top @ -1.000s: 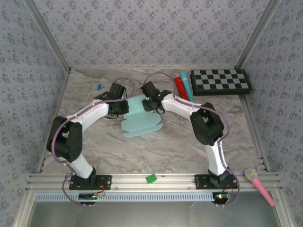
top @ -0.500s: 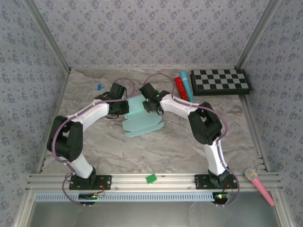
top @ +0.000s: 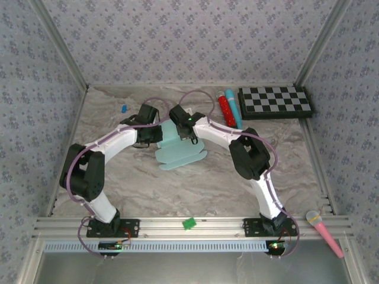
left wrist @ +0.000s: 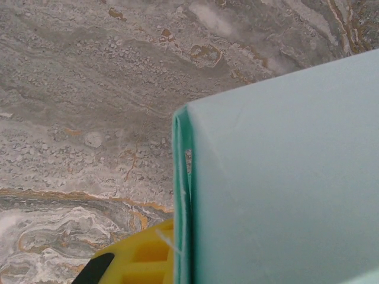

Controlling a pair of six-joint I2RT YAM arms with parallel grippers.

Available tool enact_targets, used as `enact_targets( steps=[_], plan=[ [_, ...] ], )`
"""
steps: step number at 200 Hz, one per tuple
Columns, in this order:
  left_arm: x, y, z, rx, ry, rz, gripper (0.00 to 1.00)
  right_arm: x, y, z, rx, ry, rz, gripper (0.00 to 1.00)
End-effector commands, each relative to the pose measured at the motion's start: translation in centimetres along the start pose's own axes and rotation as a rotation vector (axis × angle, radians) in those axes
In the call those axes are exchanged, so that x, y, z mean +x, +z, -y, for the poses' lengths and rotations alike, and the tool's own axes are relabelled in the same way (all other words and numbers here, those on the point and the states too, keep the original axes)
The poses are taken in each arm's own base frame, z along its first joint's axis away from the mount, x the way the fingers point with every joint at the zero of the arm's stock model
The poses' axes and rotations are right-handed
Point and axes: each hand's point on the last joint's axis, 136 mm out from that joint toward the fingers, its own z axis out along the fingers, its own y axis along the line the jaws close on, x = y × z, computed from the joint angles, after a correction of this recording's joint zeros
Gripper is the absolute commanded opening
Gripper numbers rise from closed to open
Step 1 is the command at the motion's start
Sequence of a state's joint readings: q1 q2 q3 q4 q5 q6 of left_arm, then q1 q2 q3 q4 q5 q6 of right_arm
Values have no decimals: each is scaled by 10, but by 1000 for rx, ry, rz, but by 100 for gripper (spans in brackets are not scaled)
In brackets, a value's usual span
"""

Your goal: Fold the paper box

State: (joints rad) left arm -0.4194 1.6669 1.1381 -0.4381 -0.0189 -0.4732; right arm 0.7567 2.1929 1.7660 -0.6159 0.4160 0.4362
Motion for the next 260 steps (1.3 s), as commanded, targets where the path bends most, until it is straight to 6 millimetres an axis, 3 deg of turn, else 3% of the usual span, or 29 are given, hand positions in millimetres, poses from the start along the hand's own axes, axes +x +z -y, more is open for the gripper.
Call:
enact_targets(
  steps=[1, 65, 97, 153, 260],
  plan=[
    [-8, -9, -1, -9, -8, 13, 0, 33, 25, 61, 307, -13, -96, 9],
    [-8, -8, -1, -10, -10, 13, 0, 36, 32, 66, 353, 22, -102, 1],
    [-8, -8, -1, -10, -11, 13, 0, 34, 31, 62, 323, 25, -100, 1],
    [-8, -6, -1, -9, -15, 12, 0, 15, 5, 45, 156, 72, -29, 29],
    [-8, -2, 1, -3, -32, 7, 0, -2, -27, 10, -100, 71, 60, 55]
  ],
)
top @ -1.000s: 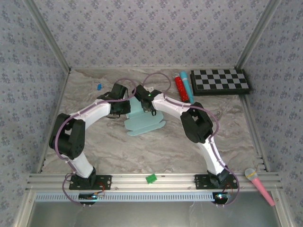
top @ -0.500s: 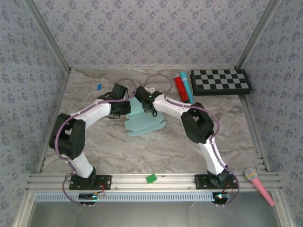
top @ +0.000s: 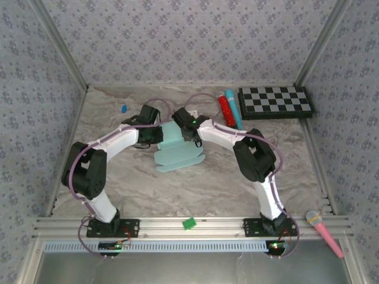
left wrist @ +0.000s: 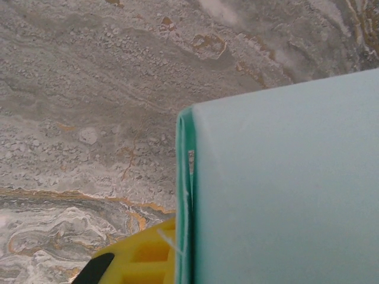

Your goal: Fold the paper box

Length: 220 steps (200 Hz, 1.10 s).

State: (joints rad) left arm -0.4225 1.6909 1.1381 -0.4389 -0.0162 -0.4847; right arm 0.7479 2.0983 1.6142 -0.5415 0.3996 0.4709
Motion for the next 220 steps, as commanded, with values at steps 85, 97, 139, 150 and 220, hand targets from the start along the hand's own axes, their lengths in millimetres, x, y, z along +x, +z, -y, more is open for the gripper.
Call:
enact_targets(
  steps=[85, 97, 139, 150, 220],
  plan=[
    [-11, -9, 8, 12, -23, 24, 0, -22, -34, -21, -209, 20, 70, 58],
    [-10, -10, 7, 3, -34, 24, 0, -23, -39, -18, -206, 22, 82, 58],
    [-9, -18, -1, -61, -98, 31, 0, -29, -73, -3, -227, 6, 156, 58],
    [-8, -21, -2, -80, -117, 21, 0, -30, -85, 4, -226, 7, 180, 58],
    [13, -32, 34, 88, -462, -73, 0, -28, -130, 94, -95, 87, 204, 58]
  ],
)
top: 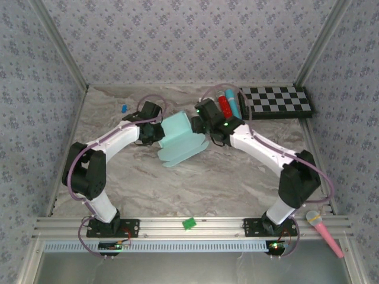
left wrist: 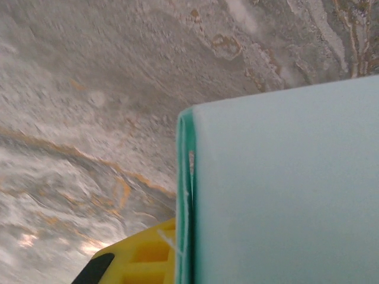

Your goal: Fold the paper box

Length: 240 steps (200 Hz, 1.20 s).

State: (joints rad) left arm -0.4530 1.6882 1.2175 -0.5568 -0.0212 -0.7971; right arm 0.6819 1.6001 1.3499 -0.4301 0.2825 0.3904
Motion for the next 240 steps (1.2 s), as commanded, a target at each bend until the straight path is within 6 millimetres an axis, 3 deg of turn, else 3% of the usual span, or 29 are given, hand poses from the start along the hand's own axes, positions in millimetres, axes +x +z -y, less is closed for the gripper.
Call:
enact_targets(
  steps=[1, 55, 60, 80, 132, 240],
  plan=[
    [19, -16, 17, 100, -179, -54, 0, 10, -11, 42, 105, -7, -40, 58],
    [53, -17, 11, 88, -505, -136, 0, 19, -30, 108, 243, 82, -25, 59],
    [57, -16, 9, 76, -532, -149, 0, 32, -26, 114, 255, 85, -50, 59],
    [73, -13, 7, 58, -630, -210, 0, 39, -29, 125, 269, 113, -47, 59],
    [106, -6, 13, 55, -851, -288, 0, 55, -21, 131, 276, 123, -75, 59],
    [142, 20, 27, 28, -950, -452, 10, 65, -7, 128, 269, 116, -113, 59]
  ],
)
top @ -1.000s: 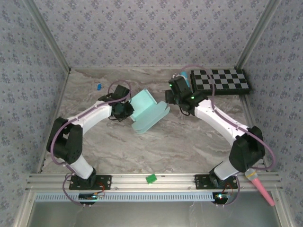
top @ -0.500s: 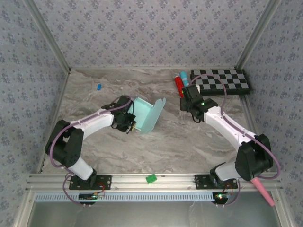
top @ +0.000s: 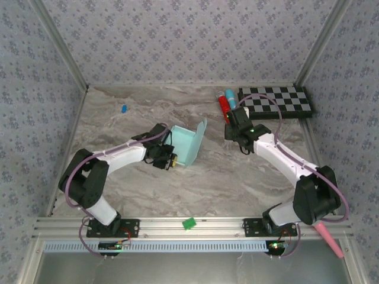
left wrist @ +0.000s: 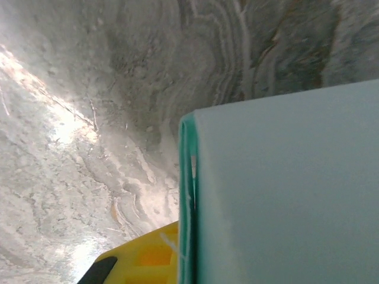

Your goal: Fold the paper box

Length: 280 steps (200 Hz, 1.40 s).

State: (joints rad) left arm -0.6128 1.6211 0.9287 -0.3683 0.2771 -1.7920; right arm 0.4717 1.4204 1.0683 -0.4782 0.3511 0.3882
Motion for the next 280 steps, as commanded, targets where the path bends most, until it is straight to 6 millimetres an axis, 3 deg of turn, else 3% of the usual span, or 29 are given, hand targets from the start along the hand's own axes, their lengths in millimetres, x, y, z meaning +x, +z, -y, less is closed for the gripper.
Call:
enact_targets(
  steps=[1, 23, 44, 71, 89, 101, 183, 192, 231, 247, 280],
  plan=[
    [10, 10, -6, -31, -114, -58, 10, 4, 5, 0, 3, 13, -17, 59],
    [10, 12, -6, -30, -109, -56, 19, 7, 7, 0, 6, 8, -26, 59],
    [9, 8, -3, -22, -90, -40, 37, 9, 8, -1, 8, 4, -33, 59],
    [6, 1, 4, -11, -28, -7, 67, 9, 7, 0, 10, 2, -33, 59],
    [5, -6, 11, -5, 29, 17, 80, 9, 7, -1, 9, -1, -32, 58],
    [6, -11, 17, 9, 74, 26, 84, 10, 7, -1, 8, -3, -34, 59],
    [-22, -78, 49, 17, 525, 332, 88, 23, 14, -14, -68, 28, -64, 58],
    [-28, -86, 44, -24, 546, 373, 89, 27, 15, -18, -86, 35, -71, 58],
    [-48, -96, 46, -66, 696, 445, 87, 46, 23, -32, -146, 53, -114, 57],
    [-61, -98, 53, -67, 776, 436, 81, 54, 24, -38, -164, 56, -126, 57],
    [-75, -84, 72, -43, 994, 426, 51, 73, 31, -60, -216, 52, -172, 56]
  ],
)
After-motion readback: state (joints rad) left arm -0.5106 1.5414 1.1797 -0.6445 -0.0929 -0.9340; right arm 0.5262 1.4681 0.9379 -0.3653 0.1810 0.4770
